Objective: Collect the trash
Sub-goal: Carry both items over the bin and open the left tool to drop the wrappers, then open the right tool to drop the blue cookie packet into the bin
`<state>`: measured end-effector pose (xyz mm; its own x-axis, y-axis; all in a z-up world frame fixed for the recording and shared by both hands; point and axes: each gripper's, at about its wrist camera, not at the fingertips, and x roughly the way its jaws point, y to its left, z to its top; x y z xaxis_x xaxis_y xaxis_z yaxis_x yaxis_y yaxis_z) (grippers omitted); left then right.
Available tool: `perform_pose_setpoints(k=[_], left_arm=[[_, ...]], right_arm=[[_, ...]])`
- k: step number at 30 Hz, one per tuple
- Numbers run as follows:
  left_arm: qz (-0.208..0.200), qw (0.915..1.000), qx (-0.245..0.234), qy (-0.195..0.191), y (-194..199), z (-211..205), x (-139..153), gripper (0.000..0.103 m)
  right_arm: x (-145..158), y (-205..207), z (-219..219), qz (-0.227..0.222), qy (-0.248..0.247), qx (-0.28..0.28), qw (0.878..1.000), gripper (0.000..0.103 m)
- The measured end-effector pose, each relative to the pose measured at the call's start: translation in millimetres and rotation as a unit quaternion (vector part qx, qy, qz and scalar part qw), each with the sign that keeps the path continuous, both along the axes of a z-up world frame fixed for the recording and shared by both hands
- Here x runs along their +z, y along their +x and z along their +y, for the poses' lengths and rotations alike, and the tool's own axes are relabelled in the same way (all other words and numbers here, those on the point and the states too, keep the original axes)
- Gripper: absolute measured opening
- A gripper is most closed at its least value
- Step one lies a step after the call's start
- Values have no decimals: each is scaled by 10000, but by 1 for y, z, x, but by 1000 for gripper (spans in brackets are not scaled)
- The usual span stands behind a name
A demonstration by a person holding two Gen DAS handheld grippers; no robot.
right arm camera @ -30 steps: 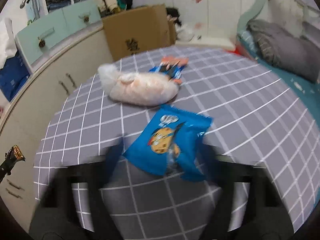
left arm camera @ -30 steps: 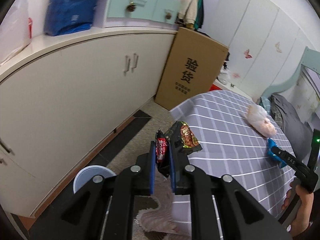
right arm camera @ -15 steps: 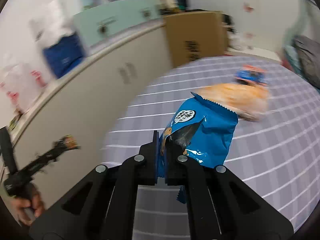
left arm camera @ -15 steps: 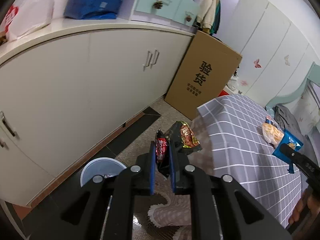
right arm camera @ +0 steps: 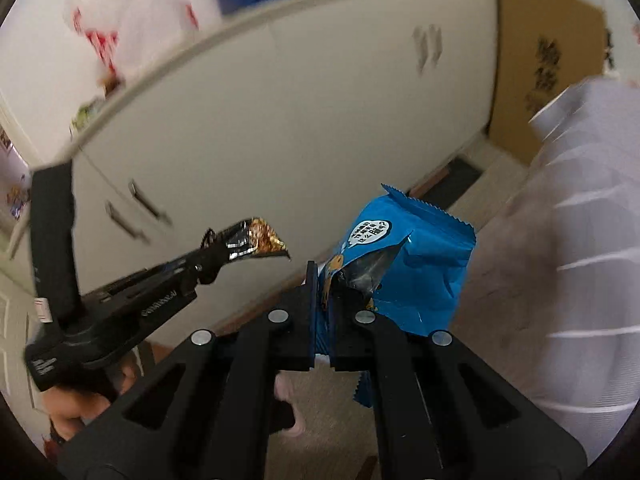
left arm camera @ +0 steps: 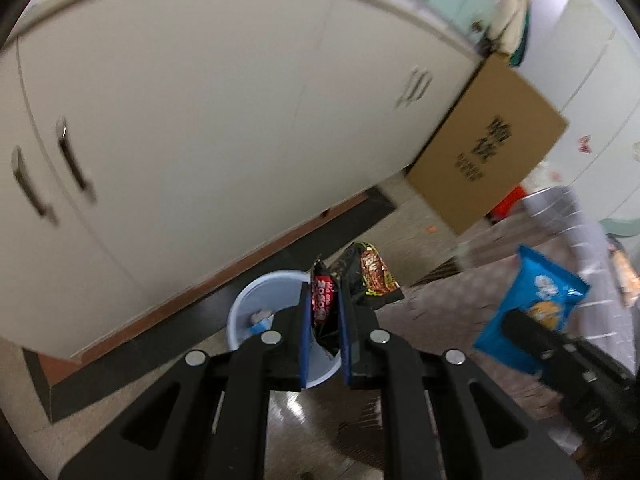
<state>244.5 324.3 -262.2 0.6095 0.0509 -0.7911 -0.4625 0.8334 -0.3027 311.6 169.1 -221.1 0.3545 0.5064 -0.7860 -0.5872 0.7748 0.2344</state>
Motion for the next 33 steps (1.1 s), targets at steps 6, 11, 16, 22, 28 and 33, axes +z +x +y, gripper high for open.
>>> perform_pose_setpoints(k=[6, 11, 16, 22, 28, 33], left_arm=[[628, 9978, 40, -185, 9, 15, -63, 12], [895, 9953, -26, -369, 27, 16, -94, 12], [905, 9940, -26, -611, 43, 17, -106, 38], [940, 9942, -11, -515, 53, 12, -105, 58], [1029, 9934, 28, -498, 47, 12, -109, 59], [1056, 9935, 163, -400, 39, 17, -108, 62]], right_arm=[[-79, 12, 38, 576, -355, 107, 9977, 4], [-119, 22, 39, 816, -517, -7, 9953, 4], [-140, 35, 38, 1021, -607, -162, 9928, 4], [-157, 38, 33, 1212, -585, -261, 9906, 4], [-158, 40, 32, 1273, -558, -229, 9900, 4], [-157, 37, 35, 1268, -525, -182, 9904, 4]])
